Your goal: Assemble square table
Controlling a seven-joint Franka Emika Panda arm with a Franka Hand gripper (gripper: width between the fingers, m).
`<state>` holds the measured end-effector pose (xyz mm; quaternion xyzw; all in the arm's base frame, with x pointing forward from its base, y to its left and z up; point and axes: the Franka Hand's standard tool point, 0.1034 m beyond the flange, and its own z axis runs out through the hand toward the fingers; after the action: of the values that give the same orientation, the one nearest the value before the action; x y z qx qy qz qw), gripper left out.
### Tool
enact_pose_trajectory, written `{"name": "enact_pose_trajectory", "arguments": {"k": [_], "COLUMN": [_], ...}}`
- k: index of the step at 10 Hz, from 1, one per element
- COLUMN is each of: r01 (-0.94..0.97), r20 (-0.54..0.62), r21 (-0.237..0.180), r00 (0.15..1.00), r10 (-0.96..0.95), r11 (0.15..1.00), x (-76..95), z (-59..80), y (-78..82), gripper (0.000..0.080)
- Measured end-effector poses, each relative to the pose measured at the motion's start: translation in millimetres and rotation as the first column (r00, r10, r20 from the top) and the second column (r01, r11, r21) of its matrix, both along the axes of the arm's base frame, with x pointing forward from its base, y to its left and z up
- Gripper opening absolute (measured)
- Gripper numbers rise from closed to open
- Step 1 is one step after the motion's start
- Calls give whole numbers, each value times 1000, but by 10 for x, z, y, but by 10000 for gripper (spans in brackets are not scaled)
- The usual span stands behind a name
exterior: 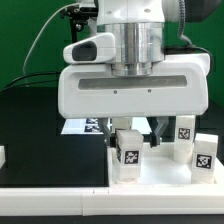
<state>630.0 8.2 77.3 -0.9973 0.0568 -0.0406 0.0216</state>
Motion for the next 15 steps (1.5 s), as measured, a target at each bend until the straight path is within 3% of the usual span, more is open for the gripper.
{"name": "enact_pose_trajectory", "arguments": {"k": [1, 3, 4, 6, 8, 10, 12, 13, 14, 15], "r01": [88, 277, 436, 746, 937, 953, 929, 831, 749, 597], "r20": [-3, -4, -15, -70, -157, -165, -152, -123, -116, -99], "r21": [3, 15, 27, 72, 116, 111, 114, 114, 117, 117], "r00": [996, 961, 900, 666, 346, 297, 367, 556, 663, 802], "r10": [-88, -277, -436, -743, -925, -941, -918, -822, -740, -589], "r11": [996, 961, 900, 662, 331, 281, 352, 544, 652, 793], "x": [-1, 11, 7, -2, 19, 19, 17, 4, 13, -1], "z": [-3, 2, -8, -38, -51, -51, -51, -46, -22, -23], "y": [-26, -53, -47, -29, -11, -5, -15, -46, -51, -70], "gripper": [302, 291, 290, 288, 288, 288, 288, 475, 590, 637]}}
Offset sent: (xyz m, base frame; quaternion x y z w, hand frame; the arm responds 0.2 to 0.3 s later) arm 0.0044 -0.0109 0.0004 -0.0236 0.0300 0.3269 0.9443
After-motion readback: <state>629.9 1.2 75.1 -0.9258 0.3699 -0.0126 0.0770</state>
